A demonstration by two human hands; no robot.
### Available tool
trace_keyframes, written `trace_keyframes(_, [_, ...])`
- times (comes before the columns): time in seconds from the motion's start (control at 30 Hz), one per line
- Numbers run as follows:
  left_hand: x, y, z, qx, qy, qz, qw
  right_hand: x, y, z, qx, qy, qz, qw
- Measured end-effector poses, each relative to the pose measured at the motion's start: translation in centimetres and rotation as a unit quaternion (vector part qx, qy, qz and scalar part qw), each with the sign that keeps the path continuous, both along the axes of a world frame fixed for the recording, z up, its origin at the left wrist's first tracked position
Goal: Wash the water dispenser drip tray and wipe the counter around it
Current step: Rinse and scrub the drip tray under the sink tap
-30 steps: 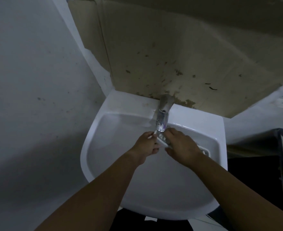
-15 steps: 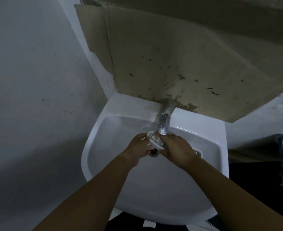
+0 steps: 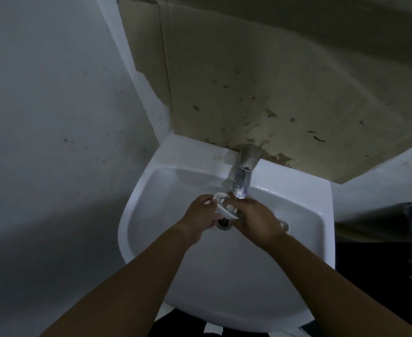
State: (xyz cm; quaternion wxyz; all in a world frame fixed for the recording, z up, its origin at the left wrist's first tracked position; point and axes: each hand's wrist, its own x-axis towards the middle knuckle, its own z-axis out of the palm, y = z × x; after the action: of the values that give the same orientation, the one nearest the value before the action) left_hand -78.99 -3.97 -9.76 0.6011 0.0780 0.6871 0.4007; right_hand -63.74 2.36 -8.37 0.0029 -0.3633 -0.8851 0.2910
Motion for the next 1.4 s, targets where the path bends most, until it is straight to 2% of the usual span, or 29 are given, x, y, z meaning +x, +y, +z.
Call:
trace_keyframes(0.2, [0.4,-0.6,0.0,-0.003,-0.006,-0.005,1.000,0.2,-0.1,-1.1,0.023,-0.030,0.071,0.997])
trace_keyframes(0.37, [0.0,-0.5,-0.3,-0.013,0.005,0.004,1.000,1.0,-0.1,-0.6,-0.020,-0.038,-0.021,0.999])
trace_keyframes(0.53, [-0.3,-0.7,0.0,-0.007,0.000,0.006,1.000,1.9,-0.4,-1.4,0.047,-0.073,0.036,0.996])
trace_keyframes(0.6, [-0.3,-1.0,-0.1,0.024,0.089,-0.036,0.995,1.8,-0.5,-1.8,0.073,-0.072,0.037,0.994])
trace_keyframes(0.63, [-0.2,-1.2,0.0,0.059,0.180,-0.090,0.978,1.7,-0.5,-2.0,0.081,-0.066,0.036,0.994])
trace_keyframes(0.7, [-0.1,-1.7,0.2,0.142,0.342,-0.213,0.904,1.5,-0.5,-2.1,0.093,-0.052,0.035,0.994])
trace_keyframes(0.77, [0.1,-2.1,0.2,0.163,0.420,-0.310,0.837,1.3,-0.3,-2.0,0.096,-0.046,0.036,0.994])
trace_keyframes(0.83, [-0.1,-2.2,0.1,0.132,0.474,-0.345,0.799,1.1,-0.3,-2.0,0.095,-0.042,0.050,0.993])
trace_keyframes(0.97, [-0.3,-1.6,0.3,0.113,0.541,-0.370,0.747,0.9,-0.2,-2.2,0.064,-0.019,0.030,0.997])
trace_keyframes(1.1, [-0.8,-1.3,0.3,0.102,0.566,-0.430,0.696,1.5,-0.6,-2.4,0.072,-0.006,0.013,0.997])
trace_keyframes(1.27, [-0.7,-1.0,0.1,0.159,0.591,-0.425,0.667,1.5,-0.1,-2.5,0.011,-0.004,-0.054,0.998])
trace_keyframes(1.4, [-0.5,-0.9,-0.1,0.155,0.600,-0.429,0.657,1.2,0.3,-1.5,-0.017,0.046,-0.025,0.998])
